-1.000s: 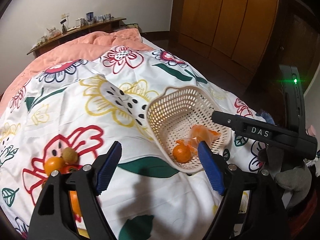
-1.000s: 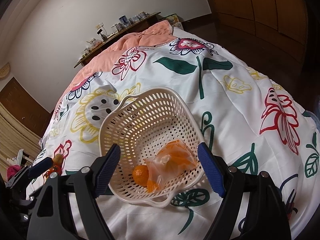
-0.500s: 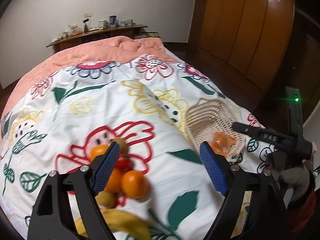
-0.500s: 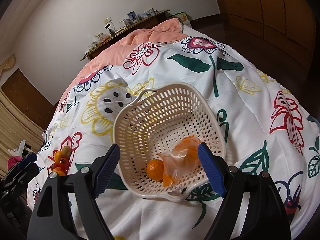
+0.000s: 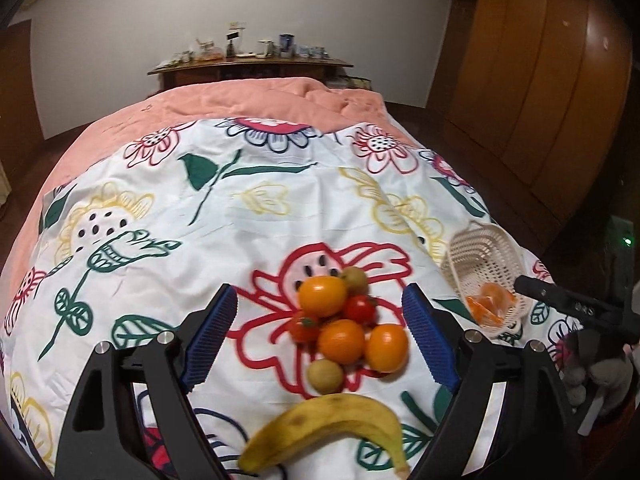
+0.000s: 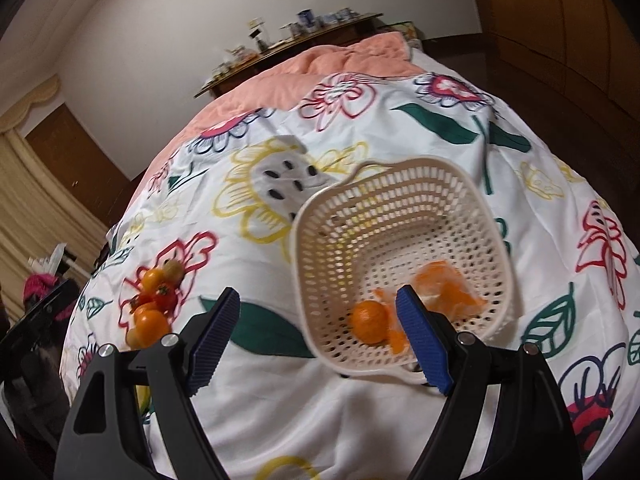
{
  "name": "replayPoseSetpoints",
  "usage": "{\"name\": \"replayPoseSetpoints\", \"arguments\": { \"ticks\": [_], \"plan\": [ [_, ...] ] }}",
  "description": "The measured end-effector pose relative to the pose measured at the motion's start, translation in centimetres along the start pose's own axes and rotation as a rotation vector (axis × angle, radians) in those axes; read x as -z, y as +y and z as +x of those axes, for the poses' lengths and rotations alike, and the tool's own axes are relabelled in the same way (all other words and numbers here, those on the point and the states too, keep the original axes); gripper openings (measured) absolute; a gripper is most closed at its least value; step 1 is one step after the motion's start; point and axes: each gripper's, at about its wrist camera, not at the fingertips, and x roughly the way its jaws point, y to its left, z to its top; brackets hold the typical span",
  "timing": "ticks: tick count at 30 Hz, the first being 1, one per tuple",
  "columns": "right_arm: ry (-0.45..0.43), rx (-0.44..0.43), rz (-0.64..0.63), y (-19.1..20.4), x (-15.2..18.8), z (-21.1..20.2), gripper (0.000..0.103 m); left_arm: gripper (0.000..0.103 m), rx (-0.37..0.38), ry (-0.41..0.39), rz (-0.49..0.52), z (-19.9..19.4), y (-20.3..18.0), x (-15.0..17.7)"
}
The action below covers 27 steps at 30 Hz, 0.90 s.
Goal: Organize fruits
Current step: 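Move the left tool back to the fruit pile while the right tool approaches it, then grasp an orange from the fruit pile with the right tool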
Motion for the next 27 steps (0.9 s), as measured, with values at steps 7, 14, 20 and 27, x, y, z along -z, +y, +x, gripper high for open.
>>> {"name": "replayPoseSetpoints", "arguments": {
  "ticks": [7, 14, 20, 27],
  "plan": [
    [0.024, -0.02, -0.03, 1.4, 0.6, 0.6, 0.08, 0.086, -0.038, 0.05, -0.065, 1.8, 2.2, 0.2],
    [0.04, -0.032, -0.035, 1.7, 1.0, 1.0, 0.08, 0.086, -0.081, 0.092, -0.092, 3.2, 3.5, 0.9],
    [0.044, -0.106, -0.135, 4.9, 1.8, 1.1, 0.08, 0.086, -0.08, 0.087, -0.094, 3.1, 3.9, 1.1],
    [0.077, -0.186, -0.408, 11.8, 3.5, 1.7, 0.08, 0.086, -0.08, 0.076, -0.093, 2.8, 3.9, 1.0]
  ]
}}
